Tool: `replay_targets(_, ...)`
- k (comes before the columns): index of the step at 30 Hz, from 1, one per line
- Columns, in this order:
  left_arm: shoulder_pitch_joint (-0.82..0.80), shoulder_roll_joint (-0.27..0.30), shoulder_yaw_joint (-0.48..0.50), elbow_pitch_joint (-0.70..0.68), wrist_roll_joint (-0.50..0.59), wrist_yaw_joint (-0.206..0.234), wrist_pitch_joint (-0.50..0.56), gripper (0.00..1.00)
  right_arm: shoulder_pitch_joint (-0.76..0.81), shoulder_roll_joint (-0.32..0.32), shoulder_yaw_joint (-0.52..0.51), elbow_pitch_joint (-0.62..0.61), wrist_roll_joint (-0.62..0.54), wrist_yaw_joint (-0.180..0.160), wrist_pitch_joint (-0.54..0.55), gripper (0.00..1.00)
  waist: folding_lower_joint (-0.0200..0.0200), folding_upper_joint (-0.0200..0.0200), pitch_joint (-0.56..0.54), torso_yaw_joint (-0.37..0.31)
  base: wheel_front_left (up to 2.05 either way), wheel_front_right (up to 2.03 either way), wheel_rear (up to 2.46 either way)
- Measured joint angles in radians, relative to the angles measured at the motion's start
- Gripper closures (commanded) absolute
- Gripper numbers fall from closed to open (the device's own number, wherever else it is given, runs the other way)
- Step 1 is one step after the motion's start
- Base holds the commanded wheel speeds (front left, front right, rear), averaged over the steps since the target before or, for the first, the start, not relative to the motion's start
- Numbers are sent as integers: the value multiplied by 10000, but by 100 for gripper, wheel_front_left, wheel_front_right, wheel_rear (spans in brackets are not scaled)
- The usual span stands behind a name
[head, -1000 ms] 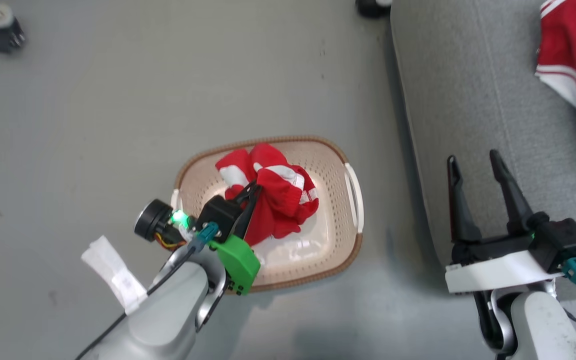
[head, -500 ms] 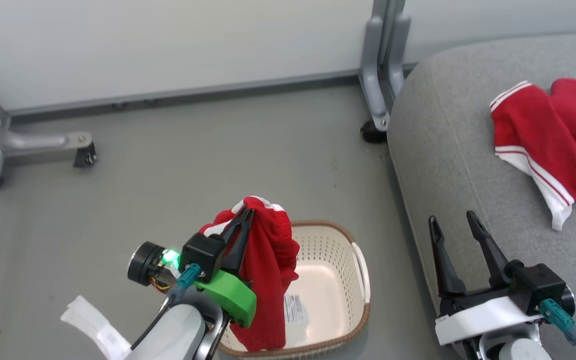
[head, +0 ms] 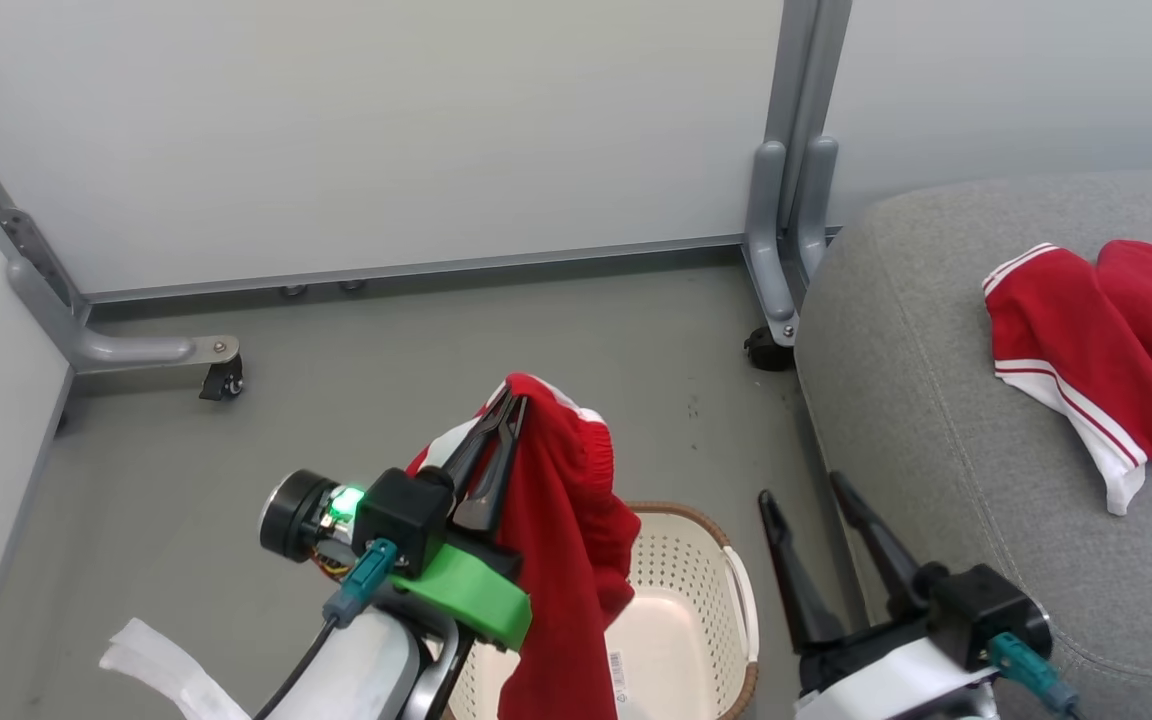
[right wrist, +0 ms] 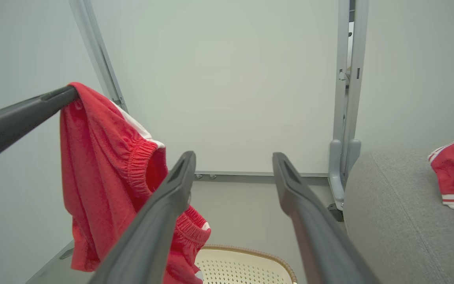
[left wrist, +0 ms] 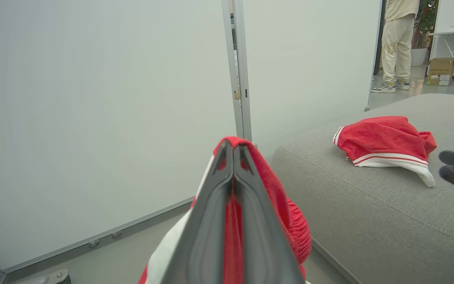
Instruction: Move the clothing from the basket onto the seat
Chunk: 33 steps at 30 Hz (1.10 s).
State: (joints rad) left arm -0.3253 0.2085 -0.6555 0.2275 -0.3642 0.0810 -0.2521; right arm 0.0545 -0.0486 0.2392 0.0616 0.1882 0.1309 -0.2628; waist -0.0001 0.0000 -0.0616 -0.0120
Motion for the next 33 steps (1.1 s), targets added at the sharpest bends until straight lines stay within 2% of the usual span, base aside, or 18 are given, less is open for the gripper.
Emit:
replay_targets(13,-540,-341,-489,-1634,-42,-153,723,100,-597,4,2566,1243,1072,0,-2,0,0,0,-2,421,0,0,0)
replay_targets(25,-785,-529,-918,-2560,-44,-251,1319,100,-1036,2,2859,2176,1592,0,0,0,0,0,-19,637,0,0,0)
replay_targets(26,-787,-529,-932,-2562,-44,-251,1319,100,-1041,2,2869,2242,1592,0,-2,33,0,0,-18,643,0,0,0)
replay_targets(27,-787,-529,-943,-2560,-61,-251,1321,100,-1053,4,2880,2326,1567,0,0,97,0,0,-18,648,0,0,0)
replay_targets(28,-787,-527,-949,-2546,-90,-253,1325,100,-1063,0,2905,2406,1507,0,-2,100,0,0,-19,651,0,0,0)
replay_targets(33,-787,-387,-934,-2311,-90,-251,1363,100,-1052,-2,2790,2470,1369,0,0,100,0,0,-5,614,0,0,0)
